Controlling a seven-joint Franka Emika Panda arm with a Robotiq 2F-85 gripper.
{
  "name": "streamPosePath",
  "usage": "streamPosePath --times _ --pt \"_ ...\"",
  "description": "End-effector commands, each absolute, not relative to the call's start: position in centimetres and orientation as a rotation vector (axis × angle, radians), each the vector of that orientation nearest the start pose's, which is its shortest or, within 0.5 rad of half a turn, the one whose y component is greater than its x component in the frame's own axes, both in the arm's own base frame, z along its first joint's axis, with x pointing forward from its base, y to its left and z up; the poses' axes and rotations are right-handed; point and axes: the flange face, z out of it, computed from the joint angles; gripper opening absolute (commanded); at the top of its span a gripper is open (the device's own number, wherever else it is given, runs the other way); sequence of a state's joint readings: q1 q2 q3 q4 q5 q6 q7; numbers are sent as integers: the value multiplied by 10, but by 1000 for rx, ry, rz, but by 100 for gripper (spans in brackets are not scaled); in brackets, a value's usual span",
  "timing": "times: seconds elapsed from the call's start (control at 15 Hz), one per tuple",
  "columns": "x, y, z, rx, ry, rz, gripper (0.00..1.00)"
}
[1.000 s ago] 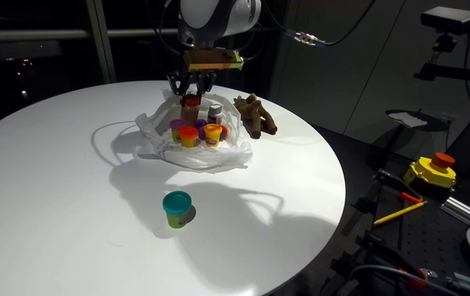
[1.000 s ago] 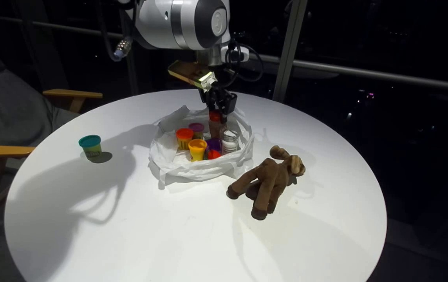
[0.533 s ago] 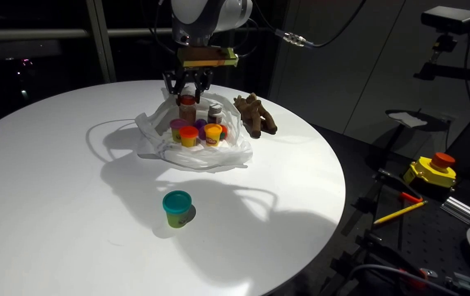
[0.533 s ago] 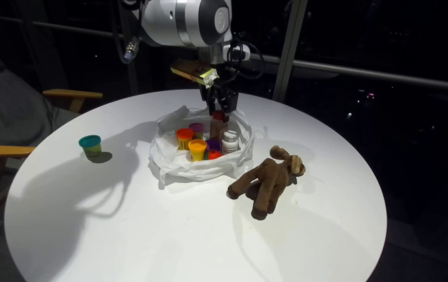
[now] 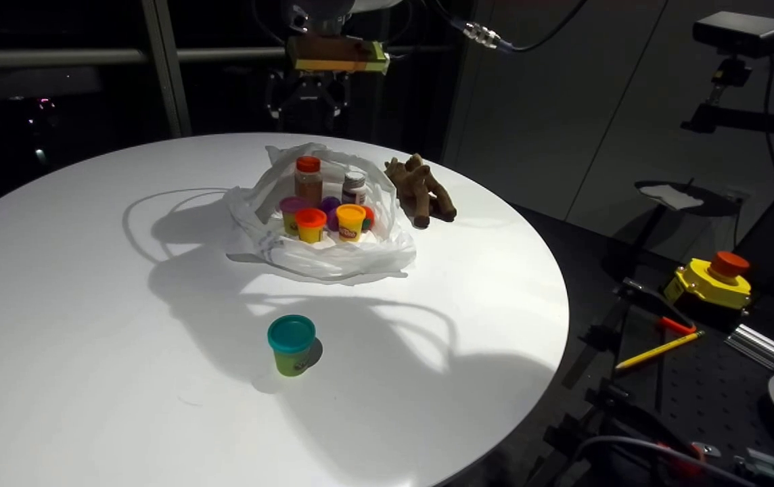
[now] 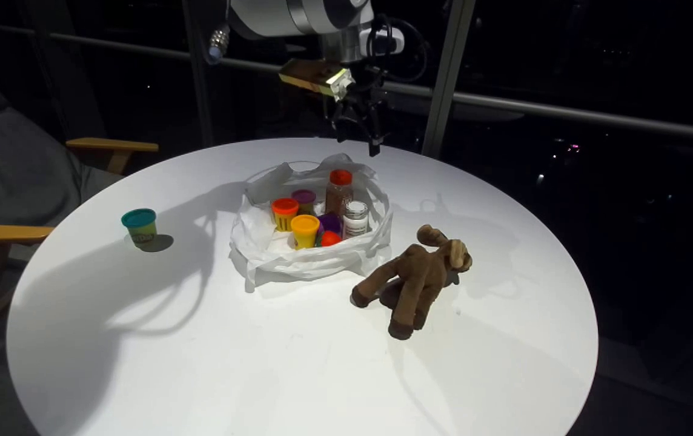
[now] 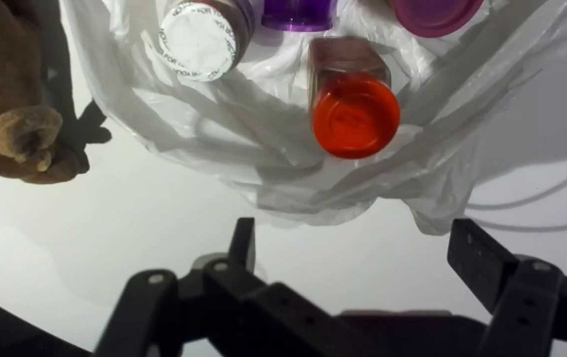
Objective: Place the containers, strawberry and toy deer inside the plastic
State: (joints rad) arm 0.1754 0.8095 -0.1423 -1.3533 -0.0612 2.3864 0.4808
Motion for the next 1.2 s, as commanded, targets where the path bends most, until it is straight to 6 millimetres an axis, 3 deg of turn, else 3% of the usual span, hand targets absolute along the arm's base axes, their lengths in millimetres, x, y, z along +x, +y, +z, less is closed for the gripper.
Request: streamPosePath --times 0.0,0.27,0.4,0.6,0.8,0.93,1.13 --pt "731 84 320 -3178 551 -419 100" --pt "685 152 353 -3193 361 -353 100" --pt "652 191 352 -3200 266 -289 100" --pt "600 248 324 -3196 131 -216 100" --pt "561 286 297 -3198 47 -194 100" --pt "541 298 277 -3186 18 -175 100" --pt "523 301 259 -3163 13 -173 100"
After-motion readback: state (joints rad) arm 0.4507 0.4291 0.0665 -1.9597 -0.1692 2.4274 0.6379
